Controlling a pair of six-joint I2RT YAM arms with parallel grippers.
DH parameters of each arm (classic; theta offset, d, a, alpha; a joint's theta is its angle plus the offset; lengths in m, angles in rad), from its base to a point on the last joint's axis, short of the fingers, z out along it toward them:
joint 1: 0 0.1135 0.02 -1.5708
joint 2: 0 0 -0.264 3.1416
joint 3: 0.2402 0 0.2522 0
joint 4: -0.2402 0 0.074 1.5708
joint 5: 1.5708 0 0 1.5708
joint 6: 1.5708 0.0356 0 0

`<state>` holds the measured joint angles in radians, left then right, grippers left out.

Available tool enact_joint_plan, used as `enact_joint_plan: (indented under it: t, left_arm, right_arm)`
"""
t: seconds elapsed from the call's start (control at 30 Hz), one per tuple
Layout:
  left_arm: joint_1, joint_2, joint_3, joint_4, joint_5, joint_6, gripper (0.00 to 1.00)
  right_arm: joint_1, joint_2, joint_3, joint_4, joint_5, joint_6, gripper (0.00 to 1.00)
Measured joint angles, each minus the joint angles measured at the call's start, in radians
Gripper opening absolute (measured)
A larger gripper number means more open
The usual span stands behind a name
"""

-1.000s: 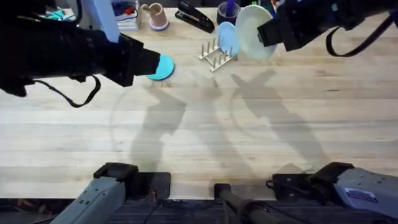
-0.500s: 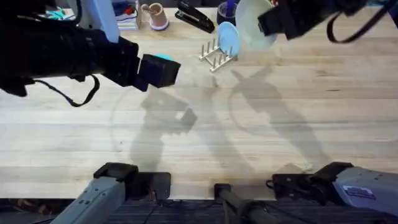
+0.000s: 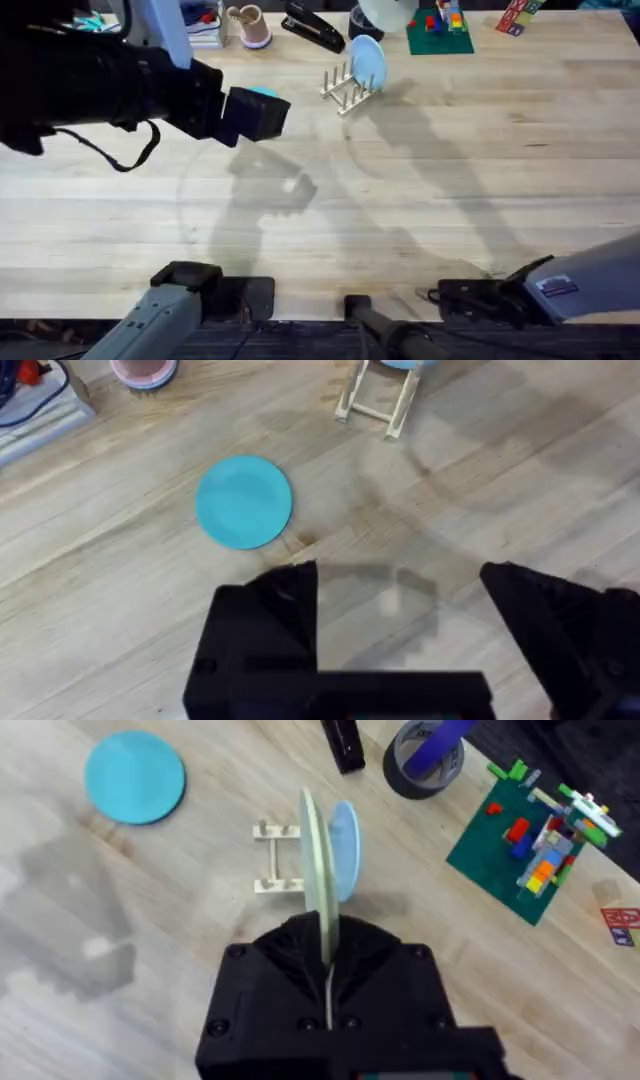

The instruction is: Pick up the plates from the table one by one and place each into a slot on the dish rack.

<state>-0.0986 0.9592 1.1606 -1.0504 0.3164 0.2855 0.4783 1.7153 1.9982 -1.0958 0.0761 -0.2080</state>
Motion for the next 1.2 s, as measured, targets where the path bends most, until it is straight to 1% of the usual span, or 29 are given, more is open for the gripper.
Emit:
enact_joint_plan:
  t: [0.17,0.33,0.6,0.83,0.97,1.2]
  left_arm:
    - [0.000,0.000,0.000,0.000,0.000,0.000,0.995]
    - [0.000,0.000,0.000,0.000,0.000,0.000,0.994]
    - [0.000,0.000,0.000,0.000,0.000,0.000,0.994]
    - [0.000,0.000,0.000,0.000,0.000,0.000,0.993]
    - [0.000,0.000,0.000,0.000,0.000,0.000,0.993]
    - [0.000,0.000,0.000,0.000,0.000,0.000,0.996]
  right_arm:
    - [-0.014,0.093,0.040,-0.002,0.000,-0.003,0.029]
    - [-0.037,0.135,0.041,-0.004,0.000,-0.003,0.029]
    - [-0.060,0.142,0.043,0.001,0.003,-0.022,0.029]
    - [-0.060,0.142,0.043,0.001,0.002,-0.026,0.029]
    - [-0.060,0.142,0.044,0.003,-0.019,-0.026,0.029]
    - [-0.060,0.150,0.048,0.039,-0.029,-0.036,0.030]
